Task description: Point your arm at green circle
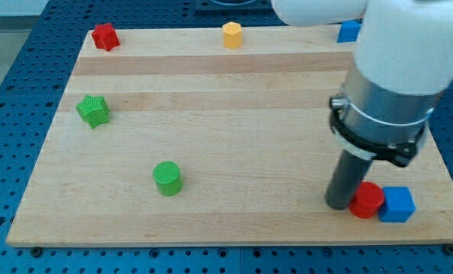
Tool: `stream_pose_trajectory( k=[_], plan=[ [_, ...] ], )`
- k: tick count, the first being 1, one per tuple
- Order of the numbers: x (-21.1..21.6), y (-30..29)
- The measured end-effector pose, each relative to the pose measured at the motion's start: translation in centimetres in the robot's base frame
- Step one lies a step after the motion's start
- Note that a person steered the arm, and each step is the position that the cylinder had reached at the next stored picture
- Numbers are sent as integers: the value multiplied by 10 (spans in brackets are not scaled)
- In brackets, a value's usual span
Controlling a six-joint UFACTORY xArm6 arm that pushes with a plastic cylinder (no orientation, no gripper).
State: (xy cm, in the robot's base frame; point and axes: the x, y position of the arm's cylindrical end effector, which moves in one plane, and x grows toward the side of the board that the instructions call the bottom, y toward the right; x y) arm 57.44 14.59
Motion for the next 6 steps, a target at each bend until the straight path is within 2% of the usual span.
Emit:
stream_pose_trajectory(
  k=[1,2,4,5,6],
  plan=[
    [0,0],
    [9,-72],
    [15,-280],
    [-43,-313],
    [-85,-291]
  ],
)
